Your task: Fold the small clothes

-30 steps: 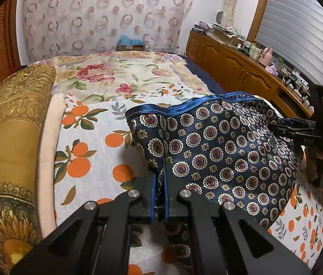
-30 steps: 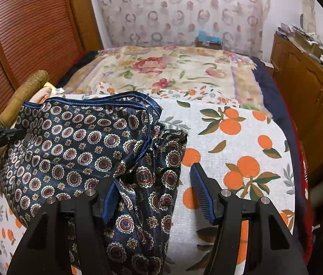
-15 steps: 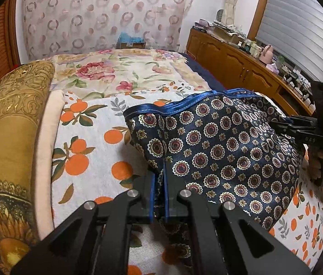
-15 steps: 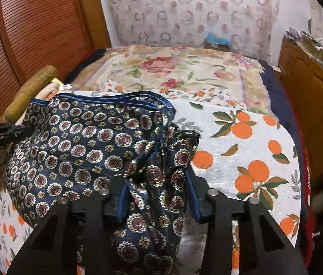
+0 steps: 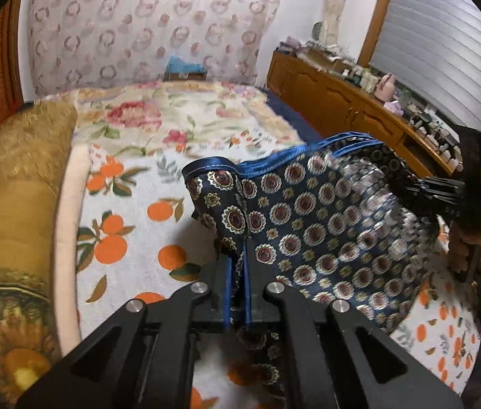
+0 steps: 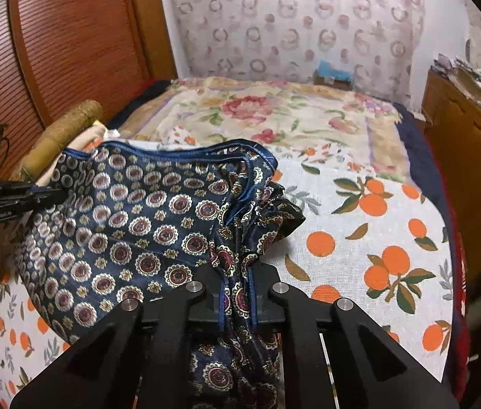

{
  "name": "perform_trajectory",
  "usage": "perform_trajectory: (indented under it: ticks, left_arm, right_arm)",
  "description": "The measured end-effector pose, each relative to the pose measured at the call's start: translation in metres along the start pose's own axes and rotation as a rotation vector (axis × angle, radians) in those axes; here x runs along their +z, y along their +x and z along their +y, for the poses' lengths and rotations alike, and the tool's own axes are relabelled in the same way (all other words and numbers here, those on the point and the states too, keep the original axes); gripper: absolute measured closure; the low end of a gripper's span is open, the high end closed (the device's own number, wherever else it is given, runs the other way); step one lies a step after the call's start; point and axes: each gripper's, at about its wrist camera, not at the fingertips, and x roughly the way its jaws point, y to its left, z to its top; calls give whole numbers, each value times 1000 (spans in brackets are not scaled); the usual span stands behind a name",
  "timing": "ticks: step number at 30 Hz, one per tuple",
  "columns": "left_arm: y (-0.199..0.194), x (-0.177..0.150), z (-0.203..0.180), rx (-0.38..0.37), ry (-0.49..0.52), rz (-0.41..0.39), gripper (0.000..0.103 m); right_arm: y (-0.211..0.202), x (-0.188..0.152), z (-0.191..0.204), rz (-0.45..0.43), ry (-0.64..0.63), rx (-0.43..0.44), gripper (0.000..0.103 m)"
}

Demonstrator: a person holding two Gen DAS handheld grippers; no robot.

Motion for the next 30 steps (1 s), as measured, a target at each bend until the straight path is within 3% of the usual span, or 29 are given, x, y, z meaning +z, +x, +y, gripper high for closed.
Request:
perform_trajectory:
  ticks: [10,19,30]
  left_arm:
    - [-65,0,-25,-17,27,-120,101]
    - [-119,-2,-23,53,32,-217,101]
    - [-163,-16,1,140,-6,-283,101]
  right_arm:
    - [-56,3,27,-132,-41,-24,97]
    - [-95,19,64,-222,-101,-12,97]
    - [-100,57,103,-278,-186,19,97]
